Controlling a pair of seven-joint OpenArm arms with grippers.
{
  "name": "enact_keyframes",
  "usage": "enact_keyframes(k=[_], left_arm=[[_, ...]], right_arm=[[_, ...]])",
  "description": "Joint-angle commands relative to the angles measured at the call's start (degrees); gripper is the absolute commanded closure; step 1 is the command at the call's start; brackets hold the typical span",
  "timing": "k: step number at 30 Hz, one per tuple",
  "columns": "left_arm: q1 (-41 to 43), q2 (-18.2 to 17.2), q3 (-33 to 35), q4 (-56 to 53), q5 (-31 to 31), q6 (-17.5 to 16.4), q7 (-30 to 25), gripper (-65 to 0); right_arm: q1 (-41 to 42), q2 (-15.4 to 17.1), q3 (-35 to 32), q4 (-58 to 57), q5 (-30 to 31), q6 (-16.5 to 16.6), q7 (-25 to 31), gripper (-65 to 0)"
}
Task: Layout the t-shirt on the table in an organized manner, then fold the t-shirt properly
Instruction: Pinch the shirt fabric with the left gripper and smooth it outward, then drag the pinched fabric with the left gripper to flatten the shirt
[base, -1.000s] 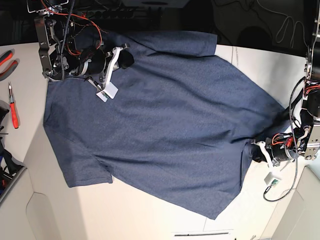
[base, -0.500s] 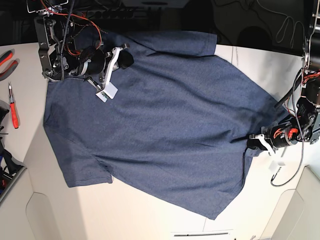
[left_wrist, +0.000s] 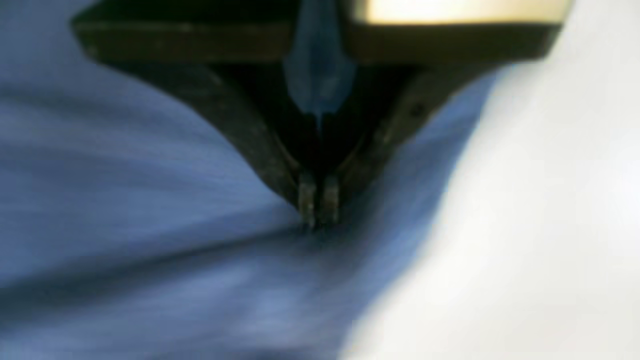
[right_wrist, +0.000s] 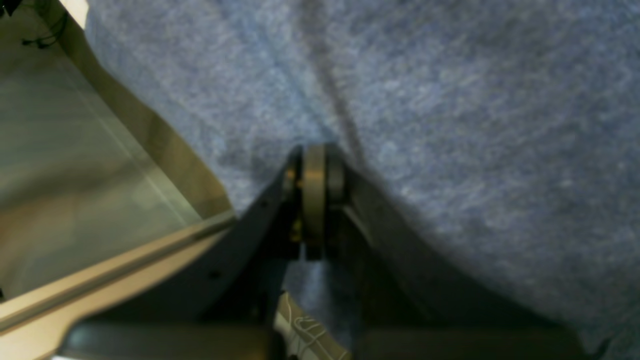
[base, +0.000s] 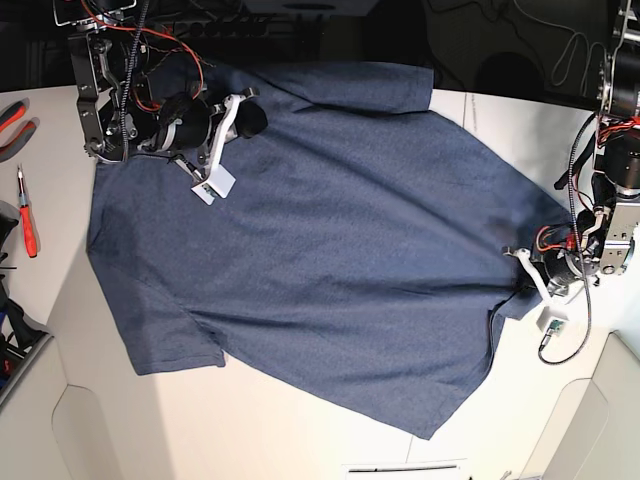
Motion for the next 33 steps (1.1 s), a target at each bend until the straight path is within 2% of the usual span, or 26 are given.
enact_keyframes(k=[1, 5, 6, 8, 11, 12, 14, 18, 20, 24, 28, 31, 32, 33], left_arm=[[-1.4, -1.3, -0.4, 0.6, 2.1, 3.9, -1.6, 0.0], [-1.4, -1.3, -0.4, 0.6, 12.4, 21.6, -3.6, 0.0], [-1.4, -1.3, -0.4, 0.6, 14.0, 24.9, -4.3, 0.0], [-1.4, -1.4, -0.4, 0.6, 15.4, 28.2, -5.6, 0.0], [-1.4, -1.5, -0.4, 0.6, 15.1, 28.5, -6.1, 0.0], [-1.4, -1.4, -0.4, 0.6, 14.3, 27.7, -6.1, 0.0], [-1.4, -1.5, -0.4, 1.0, 9.8, 22.1, -6.6, 0.0], [-1.4, -1.4, -0.4, 4.1, -0.1, 3.4, -7.5, 0.0], [-1.4, -1.1, -0.4, 6.8, -3.1, -2.1, -7.5, 0.0], [-1.6, 0.4, -0.4, 10.8, -4.0, -5.6, -7.5, 0.0], [-1.8, 3.6, -0.4, 10.7, -2.9, -9.4, -7.5, 0.0], [-1.7, 6.2, -0.4, 9.5, 2.3, -8.5, -7.8, 0.0], [-1.7, 6.8, -0.4, 8.9, 4.5, -7.0, -8.6, 0.0], [-1.7, 7.3, -0.4, 8.3, 6.9, -4.2, -9.7, 0.0]], right_arm=[[0.3, 0.7, 0.3, 0.4, -2.6, -0.5, -1.0, 0.0], [0.3, 0.7, 0.3, 0.4, -2.6, -0.5, -1.0, 0.0], [0.3, 0.7, 0.3, 0.4, -2.6, -0.5, -1.0, 0.0], [0.3, 0.7, 0.3, 0.4, -2.6, -0.5, -1.0, 0.0], [0.3, 0.7, 0.3, 0.4, -2.6, -0.5, -1.0, 0.0], [0.3, 0.7, 0.3, 0.4, -2.6, -0.5, -1.0, 0.0], [0.3, 0.7, 0.3, 0.4, -2.6, -0.5, -1.0, 0.0], [0.3, 0.6, 0.3, 0.4, -2.6, -0.5, -1.0, 0.0], [0.3, 0.6, 0.3, 0.4, -2.6, -0.5, -1.0, 0.0], [0.3, 0.6, 0.3, 0.4, -2.6, -0.5, -1.0, 0.0], [0.3, 0.6, 0.3, 0.4, -2.6, -0.5, -1.0, 0.0], [0.3, 0.6, 0.3, 0.4, -2.6, -0.5, -1.0, 0.0], [0.3, 0.6, 0.3, 0.4, -2.6, -0.5, -1.0, 0.0], [0.3, 0.6, 0.3, 0.4, -2.6, -0.5, -1.0, 0.0]])
